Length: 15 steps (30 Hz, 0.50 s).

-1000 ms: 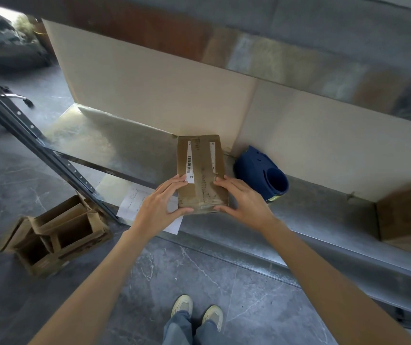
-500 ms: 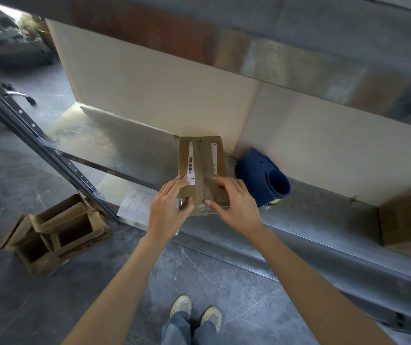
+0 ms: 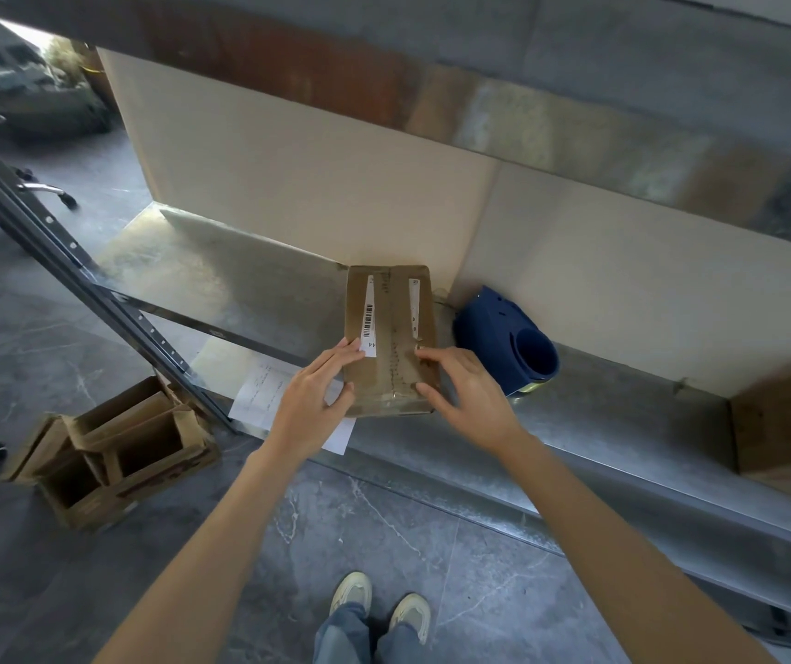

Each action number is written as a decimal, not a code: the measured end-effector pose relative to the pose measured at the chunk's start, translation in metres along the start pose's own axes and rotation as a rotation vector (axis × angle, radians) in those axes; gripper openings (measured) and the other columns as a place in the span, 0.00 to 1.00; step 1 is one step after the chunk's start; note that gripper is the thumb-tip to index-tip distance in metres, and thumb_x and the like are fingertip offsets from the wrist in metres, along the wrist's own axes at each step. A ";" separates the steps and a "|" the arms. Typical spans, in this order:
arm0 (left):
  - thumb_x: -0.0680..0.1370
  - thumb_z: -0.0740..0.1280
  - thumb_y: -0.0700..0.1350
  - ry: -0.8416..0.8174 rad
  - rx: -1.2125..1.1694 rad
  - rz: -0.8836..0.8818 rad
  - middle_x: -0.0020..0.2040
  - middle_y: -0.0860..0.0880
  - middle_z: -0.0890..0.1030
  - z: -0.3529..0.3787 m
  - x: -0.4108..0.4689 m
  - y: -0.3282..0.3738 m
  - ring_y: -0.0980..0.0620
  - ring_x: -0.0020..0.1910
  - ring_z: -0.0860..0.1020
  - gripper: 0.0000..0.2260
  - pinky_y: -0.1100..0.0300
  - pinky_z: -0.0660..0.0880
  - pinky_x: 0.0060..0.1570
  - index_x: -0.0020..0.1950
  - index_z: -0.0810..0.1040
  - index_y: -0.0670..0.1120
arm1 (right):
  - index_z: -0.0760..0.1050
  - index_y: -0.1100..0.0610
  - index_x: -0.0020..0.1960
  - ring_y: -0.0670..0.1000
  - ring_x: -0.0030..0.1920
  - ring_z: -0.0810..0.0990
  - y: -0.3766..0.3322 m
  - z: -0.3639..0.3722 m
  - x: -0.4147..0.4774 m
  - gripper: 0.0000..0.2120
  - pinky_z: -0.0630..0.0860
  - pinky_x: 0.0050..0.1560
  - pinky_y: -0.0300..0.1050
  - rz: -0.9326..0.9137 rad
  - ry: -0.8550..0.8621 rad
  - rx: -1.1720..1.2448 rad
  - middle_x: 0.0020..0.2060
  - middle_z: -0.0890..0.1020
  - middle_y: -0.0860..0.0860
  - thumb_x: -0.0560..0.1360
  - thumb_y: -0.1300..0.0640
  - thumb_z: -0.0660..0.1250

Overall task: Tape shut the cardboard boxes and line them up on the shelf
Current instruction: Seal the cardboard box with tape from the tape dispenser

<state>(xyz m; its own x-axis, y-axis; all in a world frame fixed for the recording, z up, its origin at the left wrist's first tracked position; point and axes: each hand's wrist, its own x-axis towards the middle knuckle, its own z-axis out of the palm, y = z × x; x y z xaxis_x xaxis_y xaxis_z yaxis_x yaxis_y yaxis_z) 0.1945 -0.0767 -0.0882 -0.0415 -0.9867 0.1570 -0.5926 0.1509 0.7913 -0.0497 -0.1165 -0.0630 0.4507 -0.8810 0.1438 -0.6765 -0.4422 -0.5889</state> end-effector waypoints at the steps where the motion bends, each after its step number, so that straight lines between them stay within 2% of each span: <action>1: 0.80 0.65 0.38 -0.006 0.006 0.007 0.70 0.63 0.69 0.000 0.000 -0.001 0.71 0.69 0.63 0.20 0.47 0.75 0.65 0.69 0.74 0.54 | 0.70 0.52 0.69 0.47 0.64 0.71 0.001 0.000 -0.001 0.18 0.75 0.57 0.46 -0.001 -0.001 0.003 0.62 0.77 0.47 0.80 0.51 0.65; 4: 0.81 0.64 0.38 -0.029 0.015 0.032 0.70 0.68 0.65 -0.002 0.001 -0.004 0.66 0.71 0.64 0.20 0.48 0.74 0.66 0.70 0.73 0.54 | 0.71 0.53 0.68 0.48 0.64 0.71 0.003 0.000 0.001 0.17 0.76 0.58 0.48 0.008 0.011 0.025 0.62 0.77 0.48 0.80 0.56 0.65; 7: 0.81 0.64 0.38 -0.041 -0.013 0.048 0.69 0.73 0.64 -0.002 0.001 -0.007 0.67 0.71 0.64 0.20 0.54 0.74 0.65 0.70 0.72 0.55 | 0.72 0.53 0.67 0.48 0.64 0.71 0.001 0.002 0.001 0.16 0.75 0.59 0.48 0.021 0.019 0.054 0.62 0.77 0.48 0.79 0.57 0.65; 11: 0.80 0.64 0.35 -0.110 -0.033 -0.001 0.70 0.68 0.66 -0.008 0.005 -0.011 0.71 0.70 0.62 0.24 0.62 0.70 0.67 0.69 0.71 0.60 | 0.69 0.48 0.70 0.44 0.64 0.69 0.004 -0.009 0.000 0.19 0.70 0.61 0.41 0.019 -0.090 0.102 0.64 0.74 0.45 0.80 0.52 0.63; 14: 0.77 0.64 0.31 -0.135 0.015 0.010 0.68 0.74 0.65 -0.015 0.008 -0.012 0.74 0.70 0.61 0.31 0.76 0.63 0.64 0.67 0.70 0.65 | 0.67 0.47 0.71 0.44 0.66 0.68 0.009 -0.018 0.002 0.27 0.67 0.62 0.37 -0.002 -0.193 0.064 0.66 0.73 0.46 0.74 0.61 0.63; 15: 0.76 0.64 0.30 -0.129 0.027 0.020 0.68 0.74 0.65 -0.016 0.009 -0.012 0.73 0.70 0.61 0.31 0.77 0.63 0.63 0.67 0.70 0.64 | 0.67 0.48 0.71 0.45 0.66 0.69 0.010 -0.018 0.003 0.29 0.67 0.63 0.37 -0.016 -0.190 0.044 0.66 0.73 0.47 0.72 0.64 0.64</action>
<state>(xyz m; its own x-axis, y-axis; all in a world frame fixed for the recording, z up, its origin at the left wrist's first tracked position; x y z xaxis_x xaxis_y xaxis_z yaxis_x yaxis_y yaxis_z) 0.2141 -0.0861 -0.0868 -0.1558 -0.9834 0.0935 -0.6120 0.1704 0.7723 -0.0654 -0.1268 -0.0539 0.5655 -0.8247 0.0032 -0.6442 -0.4441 -0.6228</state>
